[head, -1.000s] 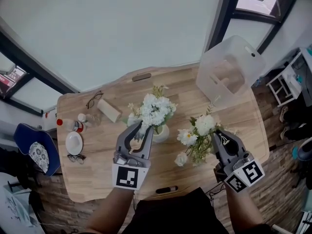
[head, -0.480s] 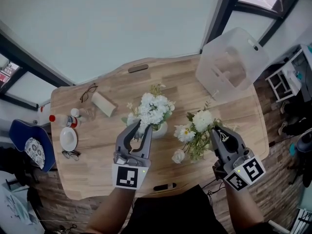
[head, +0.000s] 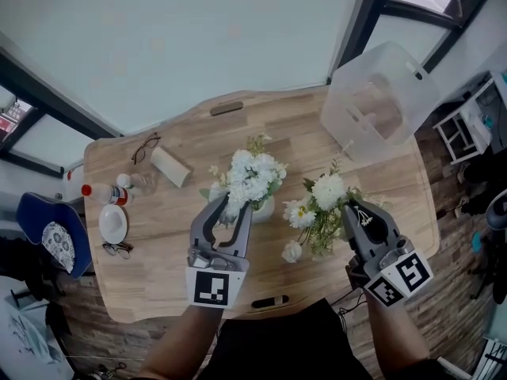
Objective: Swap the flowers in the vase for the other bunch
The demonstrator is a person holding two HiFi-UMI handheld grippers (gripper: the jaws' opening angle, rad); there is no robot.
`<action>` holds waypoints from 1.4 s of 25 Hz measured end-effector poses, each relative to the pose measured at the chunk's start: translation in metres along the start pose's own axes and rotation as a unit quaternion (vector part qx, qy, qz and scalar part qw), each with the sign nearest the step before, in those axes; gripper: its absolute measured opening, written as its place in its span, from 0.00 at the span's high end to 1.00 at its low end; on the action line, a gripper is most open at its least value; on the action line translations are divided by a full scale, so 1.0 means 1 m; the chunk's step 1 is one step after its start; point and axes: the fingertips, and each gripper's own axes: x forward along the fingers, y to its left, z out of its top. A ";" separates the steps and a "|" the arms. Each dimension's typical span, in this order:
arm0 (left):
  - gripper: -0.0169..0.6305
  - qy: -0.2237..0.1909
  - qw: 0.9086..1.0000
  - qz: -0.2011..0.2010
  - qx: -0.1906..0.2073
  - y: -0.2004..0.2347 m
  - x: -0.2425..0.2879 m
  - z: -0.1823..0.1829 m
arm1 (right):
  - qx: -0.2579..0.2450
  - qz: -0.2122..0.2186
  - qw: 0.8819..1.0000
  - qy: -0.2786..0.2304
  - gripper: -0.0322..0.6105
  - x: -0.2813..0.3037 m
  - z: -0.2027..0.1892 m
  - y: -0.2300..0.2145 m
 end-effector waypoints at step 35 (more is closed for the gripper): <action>0.73 -0.046 0.997 0.054 0.008 0.036 -0.100 0.059 | -0.073 0.008 0.996 -0.043 0.88 -0.033 0.049 0.047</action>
